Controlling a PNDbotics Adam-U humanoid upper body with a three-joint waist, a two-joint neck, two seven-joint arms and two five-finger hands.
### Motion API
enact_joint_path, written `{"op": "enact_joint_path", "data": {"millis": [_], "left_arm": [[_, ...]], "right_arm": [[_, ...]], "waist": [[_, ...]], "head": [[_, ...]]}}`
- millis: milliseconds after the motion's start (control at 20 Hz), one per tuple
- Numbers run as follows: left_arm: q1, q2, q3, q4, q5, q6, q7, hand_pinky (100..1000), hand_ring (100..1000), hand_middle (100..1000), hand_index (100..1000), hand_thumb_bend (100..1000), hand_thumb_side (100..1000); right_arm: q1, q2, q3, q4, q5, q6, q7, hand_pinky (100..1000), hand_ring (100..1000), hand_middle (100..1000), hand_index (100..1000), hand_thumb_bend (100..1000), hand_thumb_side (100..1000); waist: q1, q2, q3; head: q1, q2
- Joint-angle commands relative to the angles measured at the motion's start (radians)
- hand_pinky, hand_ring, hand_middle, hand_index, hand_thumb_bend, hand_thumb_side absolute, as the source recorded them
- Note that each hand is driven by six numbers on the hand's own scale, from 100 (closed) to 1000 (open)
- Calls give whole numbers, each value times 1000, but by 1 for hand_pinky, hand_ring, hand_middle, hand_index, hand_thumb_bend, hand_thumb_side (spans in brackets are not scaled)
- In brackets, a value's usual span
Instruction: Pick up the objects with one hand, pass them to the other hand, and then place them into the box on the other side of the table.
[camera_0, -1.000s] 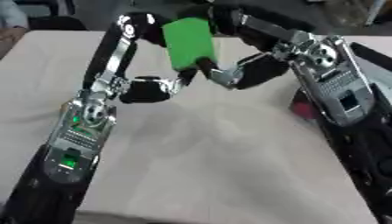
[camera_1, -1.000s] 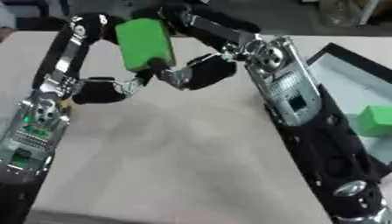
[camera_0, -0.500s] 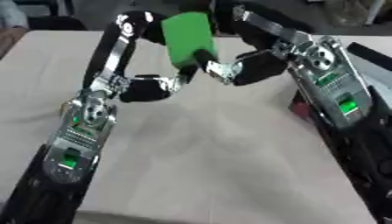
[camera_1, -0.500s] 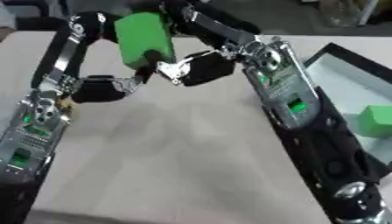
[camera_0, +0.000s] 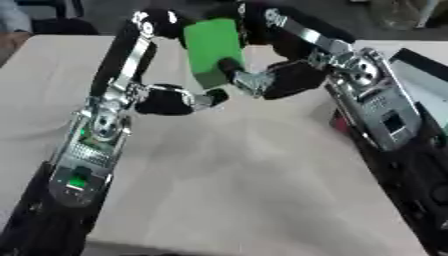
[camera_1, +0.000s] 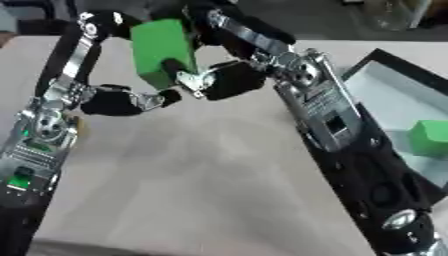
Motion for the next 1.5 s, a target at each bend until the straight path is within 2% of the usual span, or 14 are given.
{"op": "enact_joint_path", "data": {"millis": [50,300,750,1200,1250,1300,1350,1500], "left_arm": [[-20,-5,-2,-13,-28,5,-10,744,704,657,836,840,116],[-18,-1,1,-7,-76,14,-30,765,733,687,850,920,142],[-12,-3,14,34,-183,77,-63,773,753,711,867,930,210],[-9,-13,35,63,-176,134,-63,776,757,714,871,909,244],[-8,-12,43,69,-169,143,-61,777,757,713,871,906,244],[-7,-9,52,79,-160,152,-58,777,754,709,867,899,251],[-4,-5,65,91,-146,163,-54,777,753,707,867,892,258],[2,26,104,115,-101,185,-27,778,753,703,863,890,257]], "right_arm": [[-20,0,7,-17,-28,12,9,695,503,457,577,100,223],[-22,-2,-3,-28,-66,38,4,696,496,453,576,100,239],[-22,-7,-17,-61,-120,72,-27,695,491,450,574,100,270],[-25,-9,-27,-108,-191,105,-68,696,486,446,571,100,322],[-26,-11,-31,-118,-204,107,-77,694,484,444,567,100,335],[-25,-14,-34,-130,-218,107,-87,692,481,442,565,100,405],[-25,-17,-38,-143,-235,109,-99,692,480,441,564,100,369],[-27,-41,-56,-180,-287,116,-137,687,474,435,557,100,386]], "waist": [[-11,1,1],[-9,2,2],[-6,0,0],[-4,-4,-4],[-4,-6,-6],[-5,-9,-8],[-4,-11,-10],[-2,-20,-14]], "head": [[0,-5],[0,-4],[0,-6],[-8,-5],[-10,-3],[-13,0],[-18,2],[-44,14]]}}
